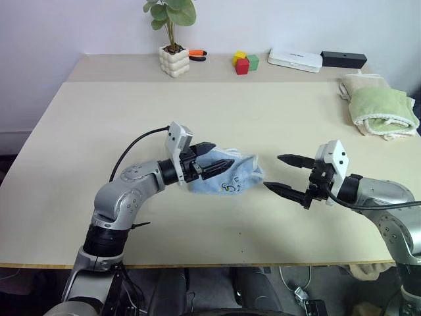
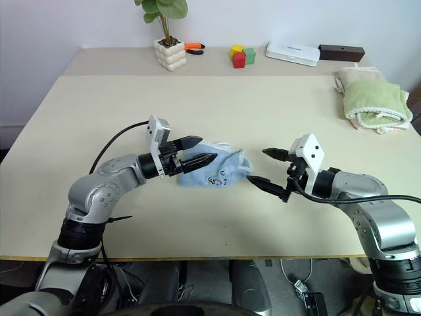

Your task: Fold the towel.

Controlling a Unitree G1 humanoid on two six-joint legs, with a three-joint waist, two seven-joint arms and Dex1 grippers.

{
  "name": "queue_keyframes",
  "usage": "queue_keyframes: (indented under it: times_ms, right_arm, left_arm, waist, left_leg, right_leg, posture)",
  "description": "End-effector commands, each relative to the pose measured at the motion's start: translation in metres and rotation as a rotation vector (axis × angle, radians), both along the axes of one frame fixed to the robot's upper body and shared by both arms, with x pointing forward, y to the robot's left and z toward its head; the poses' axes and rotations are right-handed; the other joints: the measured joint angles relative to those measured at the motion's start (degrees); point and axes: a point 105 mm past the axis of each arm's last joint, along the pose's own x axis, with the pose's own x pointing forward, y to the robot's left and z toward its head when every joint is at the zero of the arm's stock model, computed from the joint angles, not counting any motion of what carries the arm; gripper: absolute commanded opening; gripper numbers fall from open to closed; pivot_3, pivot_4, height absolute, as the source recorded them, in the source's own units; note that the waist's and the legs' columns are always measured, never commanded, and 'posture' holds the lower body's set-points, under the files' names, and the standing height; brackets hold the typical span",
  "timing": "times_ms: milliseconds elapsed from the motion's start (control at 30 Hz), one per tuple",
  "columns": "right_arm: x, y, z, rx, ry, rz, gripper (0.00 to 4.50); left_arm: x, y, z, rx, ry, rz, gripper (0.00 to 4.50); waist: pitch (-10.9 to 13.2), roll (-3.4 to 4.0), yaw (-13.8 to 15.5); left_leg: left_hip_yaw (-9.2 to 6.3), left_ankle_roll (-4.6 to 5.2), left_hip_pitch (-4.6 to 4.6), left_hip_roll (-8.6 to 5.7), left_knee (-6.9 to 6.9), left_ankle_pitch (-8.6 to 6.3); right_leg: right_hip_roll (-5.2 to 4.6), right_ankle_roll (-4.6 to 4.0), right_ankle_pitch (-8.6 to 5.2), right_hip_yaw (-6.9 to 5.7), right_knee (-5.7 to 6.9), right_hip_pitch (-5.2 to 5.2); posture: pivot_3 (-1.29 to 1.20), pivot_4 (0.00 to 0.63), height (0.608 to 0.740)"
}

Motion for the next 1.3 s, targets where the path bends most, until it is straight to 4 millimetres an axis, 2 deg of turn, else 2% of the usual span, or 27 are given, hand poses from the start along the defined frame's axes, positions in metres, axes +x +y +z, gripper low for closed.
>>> queue_keyframes:
  times_ms: [33,133,333,433,633,800,1000,1067,1167,1300]
  right_arm:
    - [0.003,0.010,-0.008,-0.013,-0.017,0.015,4.50]
    - [0.016,0.013,-0.017,0.028,0.025,-0.031,4.50]
    - [0.025,0.022,-0.033,0.031,0.093,-0.025,4.50]
    - [0.026,0.028,-0.032,0.052,0.114,-0.004,4.50]
    - [0.007,0.037,-0.027,0.068,0.196,0.126,4.50]
    - [-0.003,0.029,-0.011,0.099,0.203,0.173,4.50]
    - [-0.035,0.022,0.000,0.085,0.291,0.313,4.50]
    - [-0.039,0.020,-0.002,0.056,0.295,0.318,4.50]
    - [-0.016,0.018,-0.002,0.053,0.221,0.211,4.50]
    - [0.016,0.010,-0.014,-0.042,0.073,0.080,4.50]
  left_arm:
    - [0.007,0.007,-0.001,0.001,-0.025,0.052,4.44]
    - [0.007,0.006,-0.005,0.008,-0.021,0.057,4.44]
    - [0.002,0.001,-0.016,0.030,0.029,0.045,4.44]
    - [0.002,0.000,-0.019,0.034,0.041,0.054,4.44]
    - [0.006,0.000,-0.022,0.037,0.047,0.086,4.44]
    - [0.008,0.001,-0.022,0.040,0.045,0.097,4.44]
    - [0.014,0.003,-0.019,0.038,0.045,0.115,4.44]
    - [0.016,0.004,-0.017,0.036,0.040,0.123,4.44]
    - [0.016,0.003,-0.015,0.019,0.040,0.112,4.44]
    - [0.014,0.003,-0.018,0.027,0.050,0.110,4.44]
  waist:
    - [0.00,0.00,0.03]
    - [0.00,0.00,0.05]
    - [0.00,0.00,0.13]
    - [0.00,0.01,0.11]
    - [-0.01,0.01,0.17]
    - [-0.01,0.01,0.19]
    - [-0.01,0.01,0.26]
    - [-0.01,0.01,0.18]
    - [-0.02,0.00,-0.12]
    - [-0.02,0.01,0.05]
  left_leg:
    - [-0.01,0.00,0.00,0.00,0.00,0.00]
    - [-0.01,0.00,-0.02,0.00,0.00,0.00]
    - [0.00,0.00,-0.02,0.00,0.00,0.00]
    - [-0.01,0.00,-0.02,0.00,0.00,0.00]
    - [-0.01,0.00,-0.02,0.00,0.01,0.00]
    - [-0.01,0.00,-0.02,0.00,0.01,0.00]
    - [-0.01,0.00,-0.02,-0.01,0.02,0.00]
    - [-0.01,0.00,-0.02,0.00,0.03,0.00]
    - [-0.01,0.00,0.04,0.00,0.03,0.00]
    - [0.00,0.00,0.05,-0.01,0.02,0.00]
  right_leg:
    - [0.01,0.00,0.00,-0.01,0.01,0.00]
    - [0.00,0.01,0.01,0.00,0.00,0.00]
    - [-0.01,0.06,0.03,0.00,0.01,0.00]
    - [-0.01,0.07,0.04,-0.01,0.01,0.00]
    - [-0.01,0.13,0.07,-0.01,0.01,0.00]
    - [-0.01,0.15,0.08,-0.01,0.01,0.01]
    - [-0.01,0.15,0.08,-0.01,0.01,0.02]
    - [0.00,0.15,0.08,-0.01,0.01,0.02]
    - [0.01,0.15,0.08,0.00,0.01,0.06]
    - [0.00,0.15,0.08,0.00,0.03,0.06]
  posture:
    - [0.00,0.150,0.740]
    - [0.00,0.150,0.740]
    - [0.00,0.150,0.740]
    - [0.00,0.150,0.740]
    - [0.00,0.150,0.740]
    - [0.00,0.150,0.740]
    - [0.00,0.150,0.740]
    - [0.00,0.150,0.740]
    - [0.00,0.150,0.740]
    - [0.00,0.150,0.740]
